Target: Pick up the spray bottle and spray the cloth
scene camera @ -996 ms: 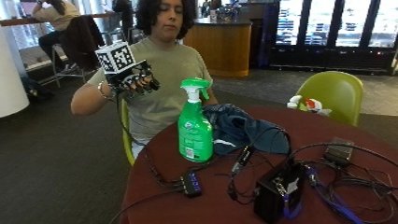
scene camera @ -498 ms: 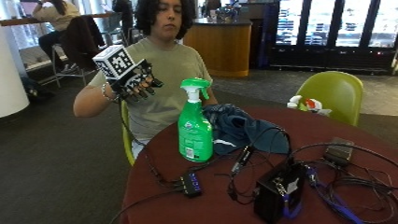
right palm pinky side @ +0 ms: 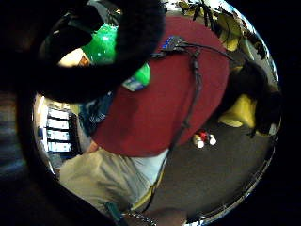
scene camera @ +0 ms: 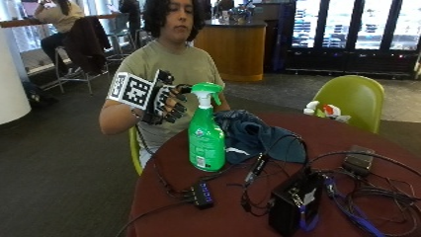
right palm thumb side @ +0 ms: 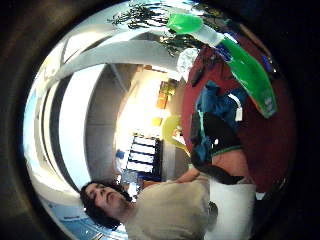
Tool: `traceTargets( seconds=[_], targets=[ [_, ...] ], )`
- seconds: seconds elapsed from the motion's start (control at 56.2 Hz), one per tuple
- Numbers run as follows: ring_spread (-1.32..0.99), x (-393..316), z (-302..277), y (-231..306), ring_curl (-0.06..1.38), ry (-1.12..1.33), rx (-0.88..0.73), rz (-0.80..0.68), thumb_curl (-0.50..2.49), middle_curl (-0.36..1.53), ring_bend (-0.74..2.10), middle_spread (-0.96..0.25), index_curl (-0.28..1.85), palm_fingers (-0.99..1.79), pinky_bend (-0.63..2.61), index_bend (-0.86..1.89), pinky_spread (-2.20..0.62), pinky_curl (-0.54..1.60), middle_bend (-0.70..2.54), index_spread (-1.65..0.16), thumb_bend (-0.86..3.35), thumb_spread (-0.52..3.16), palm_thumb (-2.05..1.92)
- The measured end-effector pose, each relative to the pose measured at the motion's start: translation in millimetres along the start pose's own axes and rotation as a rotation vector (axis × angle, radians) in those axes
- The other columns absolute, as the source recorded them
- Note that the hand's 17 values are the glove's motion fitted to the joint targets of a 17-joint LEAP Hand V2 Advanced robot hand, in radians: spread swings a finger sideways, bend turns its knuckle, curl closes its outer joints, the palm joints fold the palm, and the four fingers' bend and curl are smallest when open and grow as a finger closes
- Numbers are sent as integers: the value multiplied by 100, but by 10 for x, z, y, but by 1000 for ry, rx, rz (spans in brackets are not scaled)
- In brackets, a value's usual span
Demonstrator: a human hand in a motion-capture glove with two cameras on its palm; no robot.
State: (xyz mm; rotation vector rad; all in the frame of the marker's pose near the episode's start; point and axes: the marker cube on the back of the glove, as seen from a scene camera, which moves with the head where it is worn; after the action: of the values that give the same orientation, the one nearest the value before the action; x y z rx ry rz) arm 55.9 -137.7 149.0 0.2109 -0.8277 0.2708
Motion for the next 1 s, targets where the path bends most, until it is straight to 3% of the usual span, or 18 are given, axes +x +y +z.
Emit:
traceTargets(
  seconds=[0.374, 0.569, 0.801, 0.996],
  targets=[
    [1, 218, 456, -1132, 37, -257, 141, 9, 48, 32, 45, 8, 22, 37, 41, 11, 18, 36, 20, -24, -3, 102, 85],
    [-5, 236, 620, -1543, 38, -244, 191, 7, 47, 34, 57, 5, 19, 54, 38, 9, 8, 34, 24, -21, -4, 94, 80],
    [-11, 173, 615, -1589, 37, -299, 189, -28, 50, 42, 51, -6, 31, 117, 17, 27, -2, 30, 42, -23, 1, 89, 91],
    [-11, 9, 392, -1239, 41, -263, 82, -11, 60, 49, 49, -10, 40, 130, 26, 28, -9, 35, 54, -21, 0, 63, 107]
  ],
)
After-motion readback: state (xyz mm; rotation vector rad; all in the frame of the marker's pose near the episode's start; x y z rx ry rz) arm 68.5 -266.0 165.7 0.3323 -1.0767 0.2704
